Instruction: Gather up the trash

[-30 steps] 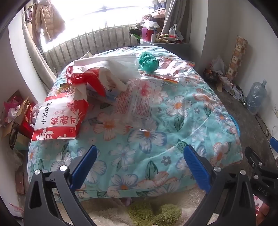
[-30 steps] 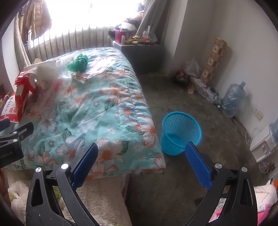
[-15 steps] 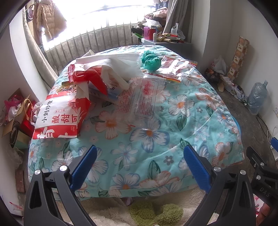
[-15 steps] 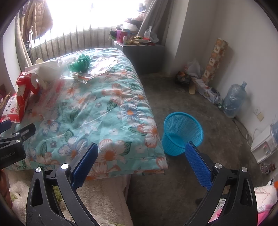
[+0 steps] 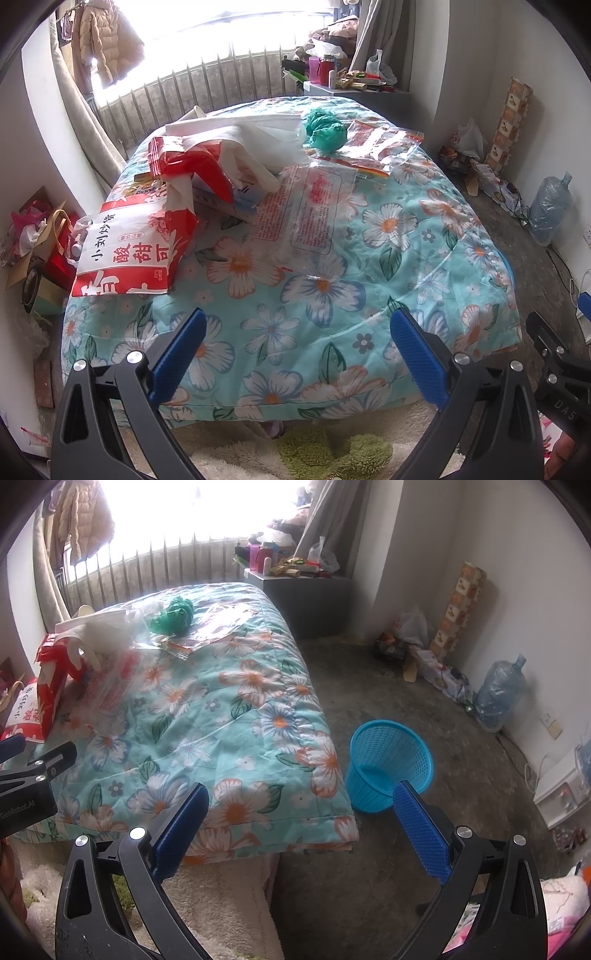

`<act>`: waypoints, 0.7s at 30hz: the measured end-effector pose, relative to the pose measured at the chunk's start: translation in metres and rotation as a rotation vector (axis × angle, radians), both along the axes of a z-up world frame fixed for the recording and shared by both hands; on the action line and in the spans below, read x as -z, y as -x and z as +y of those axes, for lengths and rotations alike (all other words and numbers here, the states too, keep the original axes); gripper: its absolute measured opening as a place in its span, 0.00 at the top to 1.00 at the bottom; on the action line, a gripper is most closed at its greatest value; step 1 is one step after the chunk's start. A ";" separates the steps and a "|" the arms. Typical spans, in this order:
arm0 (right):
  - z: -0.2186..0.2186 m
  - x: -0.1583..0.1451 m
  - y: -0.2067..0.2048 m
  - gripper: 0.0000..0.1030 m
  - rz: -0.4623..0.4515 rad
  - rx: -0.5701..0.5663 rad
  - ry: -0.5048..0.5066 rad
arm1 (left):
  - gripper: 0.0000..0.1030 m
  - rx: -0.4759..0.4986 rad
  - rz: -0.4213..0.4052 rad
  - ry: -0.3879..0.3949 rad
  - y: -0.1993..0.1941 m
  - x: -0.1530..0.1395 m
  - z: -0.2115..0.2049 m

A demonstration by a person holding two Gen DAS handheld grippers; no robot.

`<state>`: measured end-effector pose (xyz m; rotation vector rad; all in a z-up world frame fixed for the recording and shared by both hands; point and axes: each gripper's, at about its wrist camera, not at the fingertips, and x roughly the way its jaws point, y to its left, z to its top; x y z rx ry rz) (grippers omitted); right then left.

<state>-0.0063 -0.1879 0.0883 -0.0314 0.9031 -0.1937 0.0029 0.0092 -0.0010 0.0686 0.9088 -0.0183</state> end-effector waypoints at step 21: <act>0.001 0.001 -0.001 0.07 0.002 -0.008 -0.010 | 0.05 -0.010 0.000 -0.003 -0.001 0.000 0.005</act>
